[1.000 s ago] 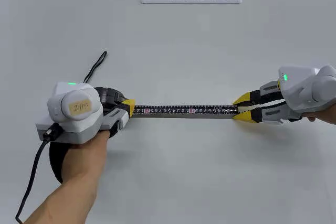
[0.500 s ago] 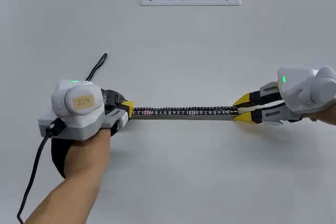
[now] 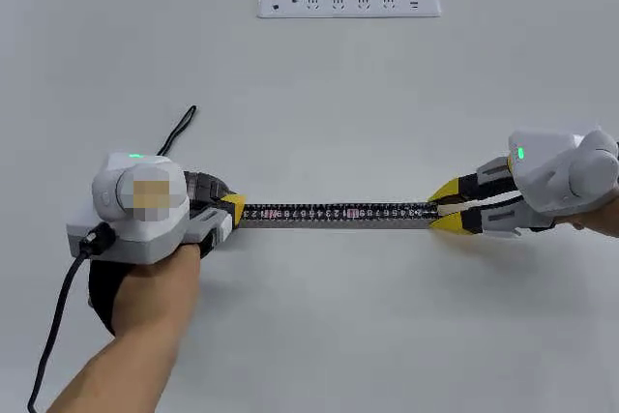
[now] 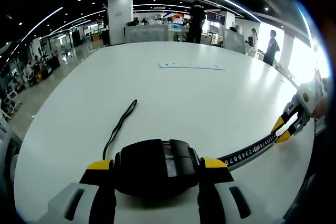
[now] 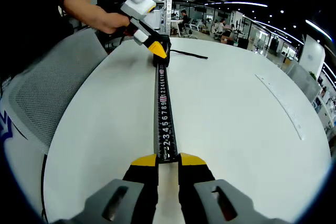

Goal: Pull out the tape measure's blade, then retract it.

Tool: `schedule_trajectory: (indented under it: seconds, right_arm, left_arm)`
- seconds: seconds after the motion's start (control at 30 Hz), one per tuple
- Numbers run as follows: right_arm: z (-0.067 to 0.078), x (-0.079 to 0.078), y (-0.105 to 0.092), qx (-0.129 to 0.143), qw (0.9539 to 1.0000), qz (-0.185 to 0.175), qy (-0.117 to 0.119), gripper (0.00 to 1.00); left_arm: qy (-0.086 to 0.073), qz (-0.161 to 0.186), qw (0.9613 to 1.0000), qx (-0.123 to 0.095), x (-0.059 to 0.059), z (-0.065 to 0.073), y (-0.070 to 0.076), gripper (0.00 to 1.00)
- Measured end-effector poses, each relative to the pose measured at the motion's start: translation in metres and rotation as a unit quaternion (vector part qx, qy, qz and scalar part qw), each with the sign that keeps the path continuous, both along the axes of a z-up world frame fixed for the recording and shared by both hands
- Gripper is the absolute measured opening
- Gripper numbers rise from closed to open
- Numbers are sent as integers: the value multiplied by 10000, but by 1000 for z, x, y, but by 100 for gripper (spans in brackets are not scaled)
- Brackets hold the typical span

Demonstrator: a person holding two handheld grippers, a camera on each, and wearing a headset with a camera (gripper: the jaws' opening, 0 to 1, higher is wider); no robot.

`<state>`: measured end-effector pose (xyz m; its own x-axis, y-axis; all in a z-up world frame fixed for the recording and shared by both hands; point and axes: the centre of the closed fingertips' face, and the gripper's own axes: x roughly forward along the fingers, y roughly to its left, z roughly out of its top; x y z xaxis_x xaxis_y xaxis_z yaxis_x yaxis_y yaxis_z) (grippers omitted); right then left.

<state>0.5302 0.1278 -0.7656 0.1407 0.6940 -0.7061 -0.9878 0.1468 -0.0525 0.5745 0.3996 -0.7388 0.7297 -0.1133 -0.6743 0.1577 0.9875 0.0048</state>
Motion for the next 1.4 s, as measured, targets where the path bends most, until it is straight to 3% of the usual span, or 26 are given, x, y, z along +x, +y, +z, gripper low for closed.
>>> schedule_trajectory:
  seconds: [1.4]
  right_arm:
    - [5, 2, 17, 57, 10000, 8, -35, 12]
  left_arm:
    - [125, -5, 9996, -240, -1, 1, 1, 60]
